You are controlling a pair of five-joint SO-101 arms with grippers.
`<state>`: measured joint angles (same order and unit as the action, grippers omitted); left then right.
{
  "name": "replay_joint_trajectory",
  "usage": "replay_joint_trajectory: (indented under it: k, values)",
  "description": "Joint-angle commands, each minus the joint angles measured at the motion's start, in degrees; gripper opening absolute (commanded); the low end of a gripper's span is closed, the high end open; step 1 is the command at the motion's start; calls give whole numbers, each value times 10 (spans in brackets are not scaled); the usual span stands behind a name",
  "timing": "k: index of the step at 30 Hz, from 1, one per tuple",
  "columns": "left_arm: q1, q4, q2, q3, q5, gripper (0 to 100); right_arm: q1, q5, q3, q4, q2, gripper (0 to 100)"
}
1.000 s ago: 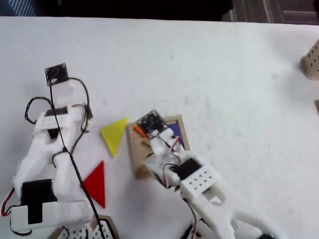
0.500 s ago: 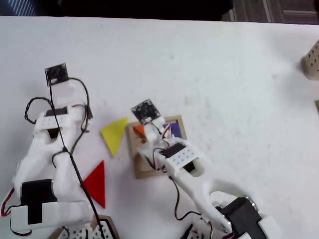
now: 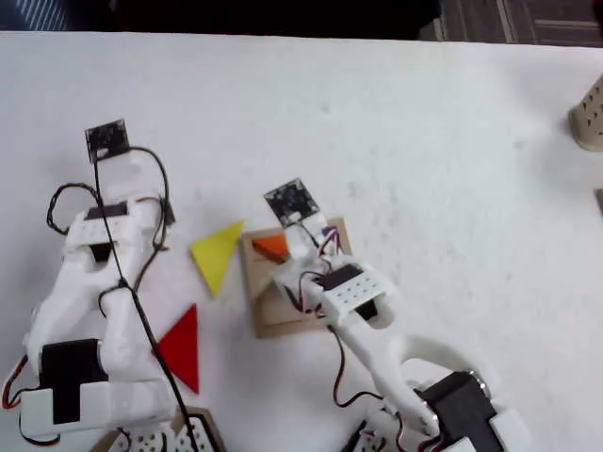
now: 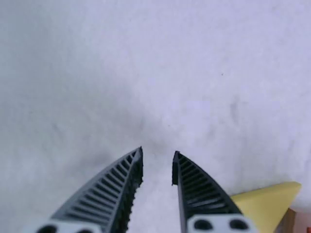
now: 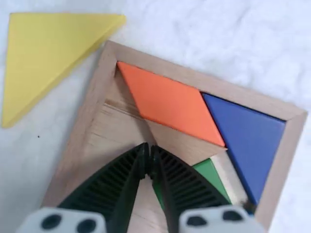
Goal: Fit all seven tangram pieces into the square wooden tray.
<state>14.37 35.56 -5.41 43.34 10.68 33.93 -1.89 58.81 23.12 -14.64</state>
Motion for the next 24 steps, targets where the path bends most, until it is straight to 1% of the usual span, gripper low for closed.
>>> replay_joint_trajectory:
  k: [1, 4, 6, 9, 11, 17, 24]
  values:
    - [7, 2, -4, -33, -7, 23, -6, 4, -30, 51, -88, 18]
    - [7, 1, -3, -33, -7, 23, 12, 4, -25, 133, -167, 18]
    - [7, 1, -3, -33, -7, 23, 33, 4, -4, 165, -195, 19]
    - [7, 1, -3, -33, -7, 23, 62, 4, 44, 154, -190, 19]
    - [7, 1, -3, -33, -7, 23, 68, 4, 64, 133, -172, 19]
    - [7, 1, -1, -33, -7, 23, 31, 2, 62, 70, -98, 19]
    - [7, 1, 0, -33, -7, 23, -22, -1, 18, 87, -58, 19]
